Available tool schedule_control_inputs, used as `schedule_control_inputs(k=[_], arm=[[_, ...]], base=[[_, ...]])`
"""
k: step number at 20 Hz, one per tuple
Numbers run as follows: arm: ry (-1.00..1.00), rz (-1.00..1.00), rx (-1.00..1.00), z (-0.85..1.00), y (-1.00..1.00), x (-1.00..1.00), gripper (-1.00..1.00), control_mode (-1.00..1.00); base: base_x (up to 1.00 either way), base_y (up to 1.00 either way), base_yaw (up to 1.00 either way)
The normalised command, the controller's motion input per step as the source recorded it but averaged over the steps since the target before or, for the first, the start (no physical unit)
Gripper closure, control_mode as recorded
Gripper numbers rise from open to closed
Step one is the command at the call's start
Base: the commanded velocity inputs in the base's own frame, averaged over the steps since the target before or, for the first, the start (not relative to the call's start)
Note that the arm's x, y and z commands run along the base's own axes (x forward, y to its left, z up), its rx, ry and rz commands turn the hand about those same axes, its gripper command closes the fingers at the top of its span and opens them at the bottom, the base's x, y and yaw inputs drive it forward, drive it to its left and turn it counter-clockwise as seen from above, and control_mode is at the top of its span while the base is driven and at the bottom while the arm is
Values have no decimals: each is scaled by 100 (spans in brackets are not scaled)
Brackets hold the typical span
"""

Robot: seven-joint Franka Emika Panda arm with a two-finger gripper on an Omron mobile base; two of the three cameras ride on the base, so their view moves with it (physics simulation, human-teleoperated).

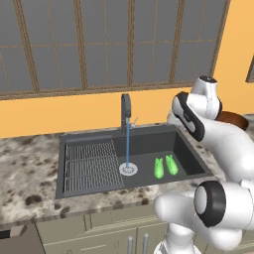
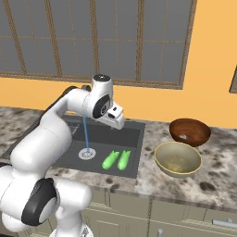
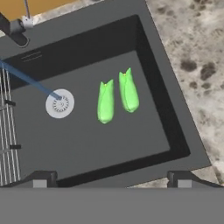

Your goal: Pick the corns from the sink and place them in one bowl. Place the mushroom in the other bowl. Then turn off the sink faucet.

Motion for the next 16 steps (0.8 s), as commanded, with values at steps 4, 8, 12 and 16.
schedule_control_inputs(k=[4,8,12,16], arm=[[5,0,-6,-50,21,5,-100,-100],[14,0,-3,-50,9,33,-100,-100],[17,0,0,-44,4,39,-100,-100],[17,0,0,-46,2,37,-100,-100]], base=[[0,0,0],[0,0,0],[0,0,0],[0,0,0]])
